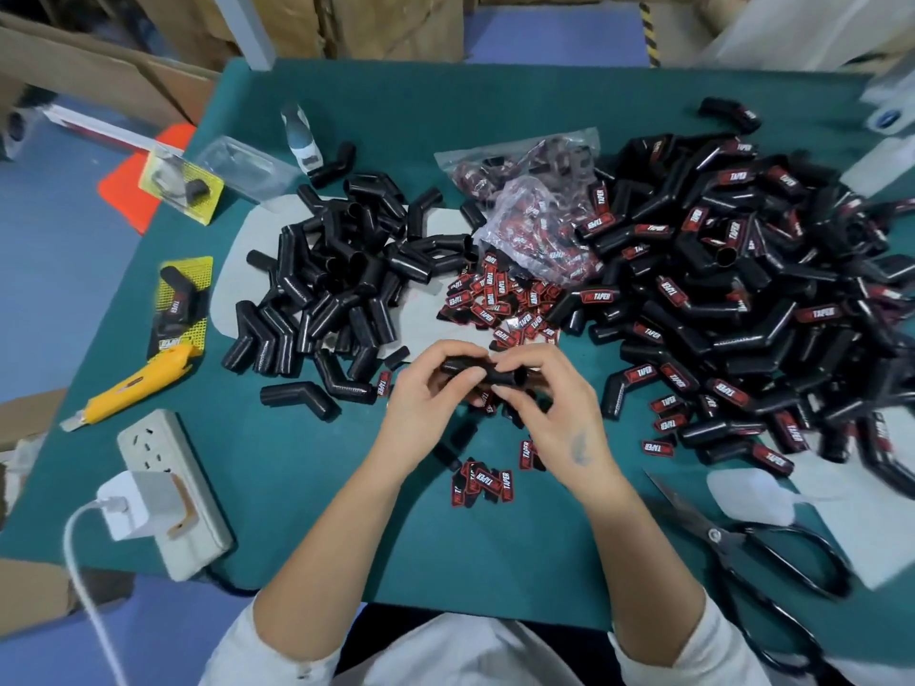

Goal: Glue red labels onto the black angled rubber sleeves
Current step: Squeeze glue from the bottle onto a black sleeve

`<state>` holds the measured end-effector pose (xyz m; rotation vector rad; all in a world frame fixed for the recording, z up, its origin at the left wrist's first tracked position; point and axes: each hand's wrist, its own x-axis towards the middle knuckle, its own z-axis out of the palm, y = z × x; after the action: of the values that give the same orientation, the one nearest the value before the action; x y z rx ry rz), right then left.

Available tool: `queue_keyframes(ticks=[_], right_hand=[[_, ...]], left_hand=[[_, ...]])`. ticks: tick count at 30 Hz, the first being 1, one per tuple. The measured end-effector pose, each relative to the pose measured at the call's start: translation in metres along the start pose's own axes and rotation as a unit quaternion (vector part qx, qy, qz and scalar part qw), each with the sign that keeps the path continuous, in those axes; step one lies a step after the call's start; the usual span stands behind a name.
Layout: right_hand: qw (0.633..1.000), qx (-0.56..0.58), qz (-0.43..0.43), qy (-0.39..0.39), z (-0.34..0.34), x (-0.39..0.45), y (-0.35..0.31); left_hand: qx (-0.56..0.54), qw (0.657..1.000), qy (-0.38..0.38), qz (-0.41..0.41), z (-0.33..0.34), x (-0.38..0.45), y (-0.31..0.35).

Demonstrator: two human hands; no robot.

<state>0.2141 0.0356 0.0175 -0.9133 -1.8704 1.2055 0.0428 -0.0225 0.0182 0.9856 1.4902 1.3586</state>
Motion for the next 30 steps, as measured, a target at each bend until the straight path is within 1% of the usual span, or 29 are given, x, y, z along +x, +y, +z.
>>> queue_keyframes(ticks=[3,5,9,10,13,15,18,20,22,24,26,28,30], right_hand=[[0.998,0.045,0.047,0.016,-0.002,0.001,0.003],[0.996,0.058,0.063,0.025,-0.003,0.001,0.003],[0.997,0.056,0.047,0.014,-0.003,0.000,0.004],[0.997,0.057,0.047,0.015,-0.003,0.000,0.005],[0.992,0.084,0.087,0.029,-0.005,-0.001,0.002],[0.991,0.086,0.102,0.025,-0.009,-0.004,0.002],[0.994,0.061,0.088,0.010,-0.015,-0.009,-0.003],[0.998,0.017,0.050,0.022,-0.023,-0.015,-0.008],[0.996,-0.071,0.023,0.054,-0.033,-0.026,-0.009],[0.977,-0.199,0.031,0.074,-0.041,-0.043,-0.009],[0.943,-0.324,0.045,0.062,-0.042,-0.057,-0.008],[0.923,-0.380,0.047,0.048,-0.037,-0.064,-0.007],[0.915,-0.399,0.045,0.036,-0.032,-0.064,-0.004]], left_hand=[[0.051,0.998,0.019,0.044,0.002,-0.002,-0.006],[0.065,0.995,0.033,0.068,0.004,-0.003,-0.006],[0.083,0.992,0.048,0.087,0.006,-0.004,-0.009],[0.079,0.992,0.046,0.086,0.007,-0.004,-0.009],[0.043,0.997,0.027,0.058,0.009,-0.006,-0.008],[0.050,0.998,0.010,0.044,0.010,-0.006,-0.007],[0.067,0.997,-0.015,0.038,0.014,-0.006,-0.006],[0.042,0.999,-0.008,0.029,0.015,-0.007,-0.005],[0.013,1.000,0.003,0.024,0.013,-0.009,-0.004],[0.002,1.000,0.002,0.014,0.011,-0.010,-0.004],[0.007,1.000,-0.006,0.002,0.012,-0.009,-0.006],[0.008,1.000,-0.013,-0.003,0.016,-0.008,-0.006],[0.001,1.000,-0.017,-0.001,0.020,-0.007,-0.007]])
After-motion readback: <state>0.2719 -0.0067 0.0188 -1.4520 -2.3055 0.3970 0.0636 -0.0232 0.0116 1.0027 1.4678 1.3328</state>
